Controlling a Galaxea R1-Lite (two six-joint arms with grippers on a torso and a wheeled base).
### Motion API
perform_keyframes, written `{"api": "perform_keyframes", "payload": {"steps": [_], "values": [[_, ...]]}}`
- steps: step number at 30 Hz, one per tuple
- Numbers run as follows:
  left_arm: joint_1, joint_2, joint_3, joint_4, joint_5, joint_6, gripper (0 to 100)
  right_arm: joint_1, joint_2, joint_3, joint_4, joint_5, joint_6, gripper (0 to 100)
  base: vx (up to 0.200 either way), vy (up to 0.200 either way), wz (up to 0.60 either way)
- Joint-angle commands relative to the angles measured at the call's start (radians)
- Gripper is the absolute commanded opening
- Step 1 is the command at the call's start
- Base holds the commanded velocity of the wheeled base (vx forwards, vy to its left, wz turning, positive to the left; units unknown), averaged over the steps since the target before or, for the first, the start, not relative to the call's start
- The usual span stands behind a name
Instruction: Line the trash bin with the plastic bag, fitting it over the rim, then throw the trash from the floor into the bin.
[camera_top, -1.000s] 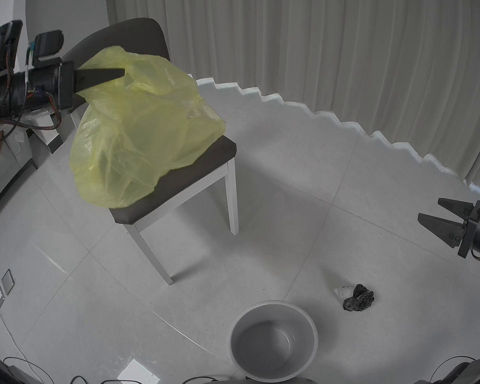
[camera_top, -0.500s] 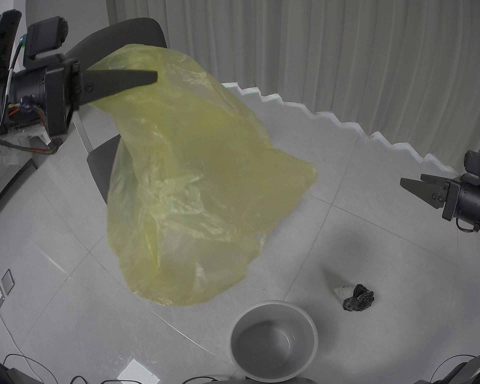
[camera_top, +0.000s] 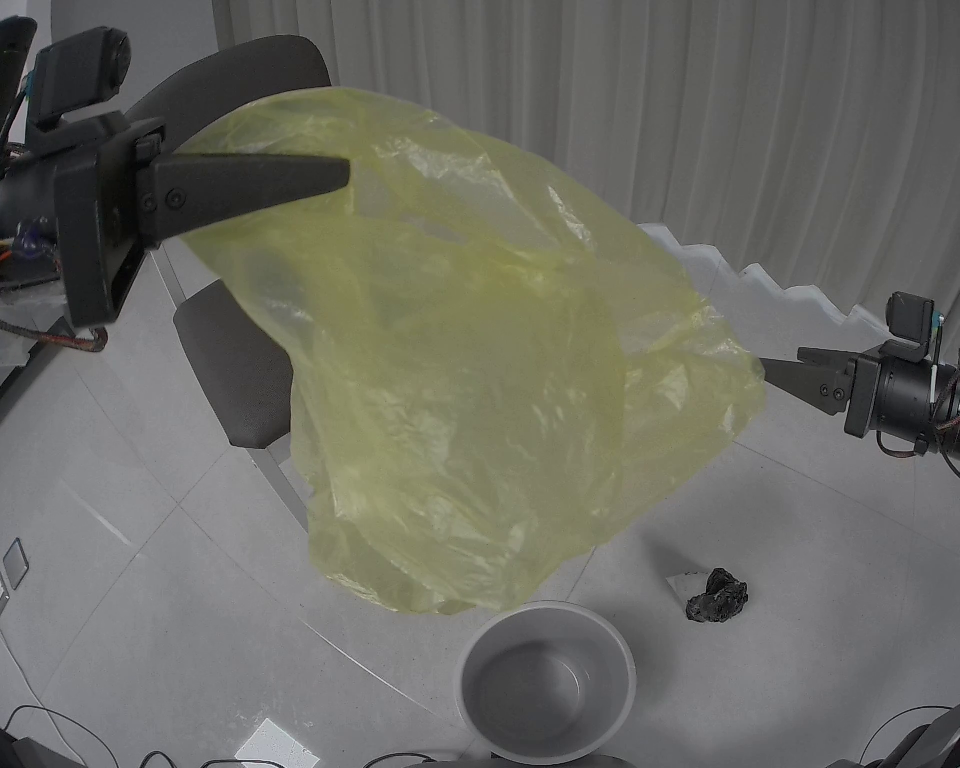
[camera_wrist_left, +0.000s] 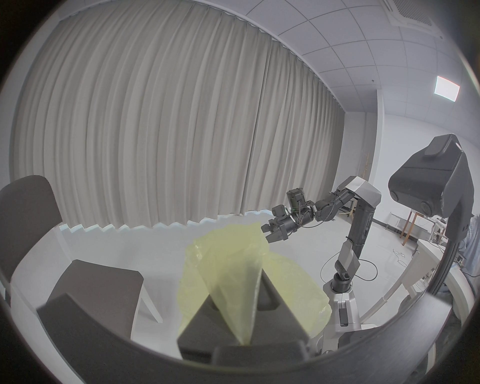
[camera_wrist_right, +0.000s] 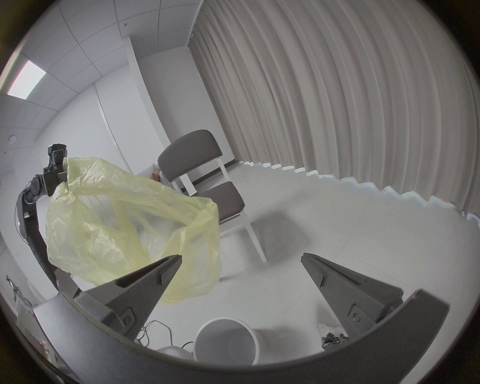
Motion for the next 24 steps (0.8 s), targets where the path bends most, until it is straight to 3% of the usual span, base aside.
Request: {"api": "perform_keyframes", "payload": {"steps": [1, 17, 24], "values": [[-0.014, -0.006, 0.002, -0.002, 0.001, 0.001, 0, 0.065, 0.013, -0.024, 0.000, -0.003, 0.024, 100, 0.000, 0.000, 0.00], [-0.012, -0.015, 0.006, -0.005, 0.003, 0.015, 0, 0.171, 0.125, -0.049, 0.001, -0.006, 0.044, 100, 0.000, 0.000, 0.00], [-0.014, -0.021, 0.009, -0.005, 0.003, 0.015, 0, 0.213, 0.159, -0.039, 0.001, -0.037, 0.056, 100, 0.000, 0.000, 0.00]]}}
